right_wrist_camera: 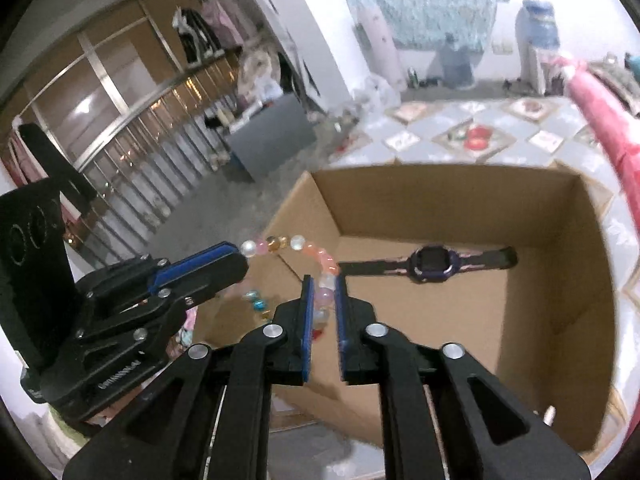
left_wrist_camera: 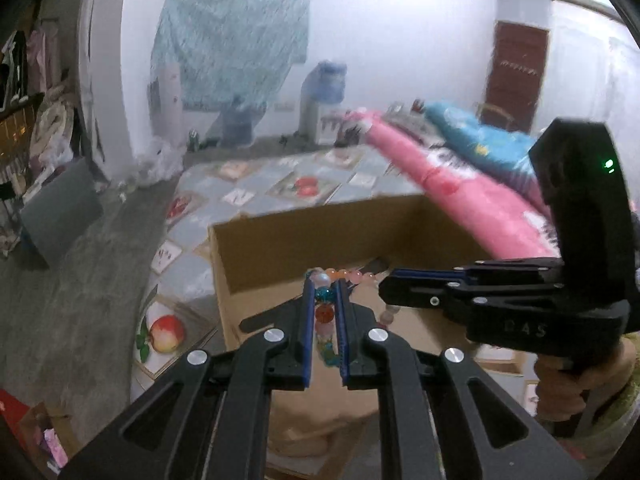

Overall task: Organize jewelry
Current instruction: 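Carry the bracelet over the box and open the left gripper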

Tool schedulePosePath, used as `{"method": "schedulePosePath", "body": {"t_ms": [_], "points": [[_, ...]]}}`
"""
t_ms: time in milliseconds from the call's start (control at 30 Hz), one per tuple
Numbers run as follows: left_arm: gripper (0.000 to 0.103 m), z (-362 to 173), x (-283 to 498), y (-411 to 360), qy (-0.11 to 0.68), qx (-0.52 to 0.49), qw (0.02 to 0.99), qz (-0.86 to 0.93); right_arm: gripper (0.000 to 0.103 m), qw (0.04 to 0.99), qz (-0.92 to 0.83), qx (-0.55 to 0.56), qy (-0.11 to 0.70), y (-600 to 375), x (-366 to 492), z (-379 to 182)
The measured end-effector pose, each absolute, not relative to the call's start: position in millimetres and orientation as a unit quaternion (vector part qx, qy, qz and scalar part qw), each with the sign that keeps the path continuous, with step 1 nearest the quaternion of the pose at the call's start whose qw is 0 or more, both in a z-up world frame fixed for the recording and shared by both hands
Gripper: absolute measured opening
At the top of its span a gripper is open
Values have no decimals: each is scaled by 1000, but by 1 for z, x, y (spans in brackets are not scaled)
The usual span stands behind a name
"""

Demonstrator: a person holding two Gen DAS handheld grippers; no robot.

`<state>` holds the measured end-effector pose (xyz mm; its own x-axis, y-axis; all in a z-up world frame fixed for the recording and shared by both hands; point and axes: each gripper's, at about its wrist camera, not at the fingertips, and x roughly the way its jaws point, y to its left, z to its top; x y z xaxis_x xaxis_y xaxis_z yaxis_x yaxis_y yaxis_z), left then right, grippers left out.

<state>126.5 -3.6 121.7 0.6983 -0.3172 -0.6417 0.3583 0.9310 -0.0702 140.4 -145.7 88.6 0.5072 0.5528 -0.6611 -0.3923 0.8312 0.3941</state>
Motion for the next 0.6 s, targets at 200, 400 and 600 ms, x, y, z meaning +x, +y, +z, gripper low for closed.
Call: {"method": "schedulePosePath", "body": {"t_ms": [200,400,600], "points": [[21,110,129,18,342,-3,926,-158,19,868,266,110,405,-163,136,84],[53,109,111,56,326,-63,935,-120,23,872,272,149,379,-208,94,87],[57,72,118,76,405,-173,885,-150,46,872,301,156,354,-228,40,79]]}}
